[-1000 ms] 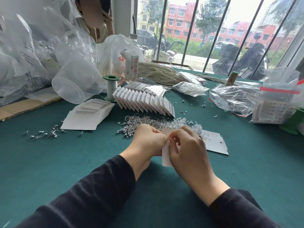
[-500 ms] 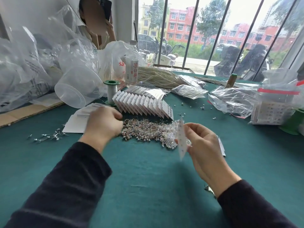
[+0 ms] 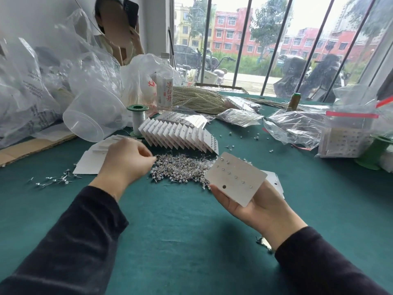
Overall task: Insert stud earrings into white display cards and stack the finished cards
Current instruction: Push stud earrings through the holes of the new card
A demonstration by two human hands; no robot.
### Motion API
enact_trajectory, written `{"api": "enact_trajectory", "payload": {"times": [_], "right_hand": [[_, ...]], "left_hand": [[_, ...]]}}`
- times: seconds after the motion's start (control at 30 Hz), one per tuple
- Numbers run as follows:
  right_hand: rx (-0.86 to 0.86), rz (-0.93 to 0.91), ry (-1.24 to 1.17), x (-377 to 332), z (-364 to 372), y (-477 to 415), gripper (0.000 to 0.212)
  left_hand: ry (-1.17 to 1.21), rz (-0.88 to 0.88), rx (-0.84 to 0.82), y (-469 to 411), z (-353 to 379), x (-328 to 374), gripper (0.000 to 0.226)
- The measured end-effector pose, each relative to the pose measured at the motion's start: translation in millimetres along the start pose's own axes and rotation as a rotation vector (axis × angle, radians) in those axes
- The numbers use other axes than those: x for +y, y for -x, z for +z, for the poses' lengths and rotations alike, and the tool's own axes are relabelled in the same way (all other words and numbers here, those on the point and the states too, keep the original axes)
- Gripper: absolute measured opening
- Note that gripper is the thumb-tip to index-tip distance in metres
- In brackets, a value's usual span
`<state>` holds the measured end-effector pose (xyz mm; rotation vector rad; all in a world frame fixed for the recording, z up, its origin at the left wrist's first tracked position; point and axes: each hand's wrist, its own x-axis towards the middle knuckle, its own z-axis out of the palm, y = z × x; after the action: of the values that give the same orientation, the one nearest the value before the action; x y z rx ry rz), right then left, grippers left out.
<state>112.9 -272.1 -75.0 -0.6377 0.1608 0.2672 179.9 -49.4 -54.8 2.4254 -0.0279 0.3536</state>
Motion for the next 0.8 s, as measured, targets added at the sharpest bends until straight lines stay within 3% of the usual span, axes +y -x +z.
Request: {"api": "enact_trajectory", "payload": {"times": [0.1,0.2,0.37,0.6,0.8], "right_hand": [[-0.018,0.045,0.030,1,-1,-1,0.023],[-0.065,0.085,0.080,3,0,-1,0.025],[-0.185,0.048,0.180,7,8,-1,0.023],[-0.136,-0.015,0.288,8,8,-1,0.038],[-0.039,-0.109,0.344,10,7,-2,0.032]], "left_hand": [[0.616,0.043,-0.345,15,-5,22,0.006],[0.758,0.192,-0.559,30,6,37,0.002],[0.722,0.250,-0.522,41,26,49,0.006],[0.705,0.268,-0.507,42,29,51,0.002],[0.726,0.180,-0.465,41,35,48,0.006]]}}
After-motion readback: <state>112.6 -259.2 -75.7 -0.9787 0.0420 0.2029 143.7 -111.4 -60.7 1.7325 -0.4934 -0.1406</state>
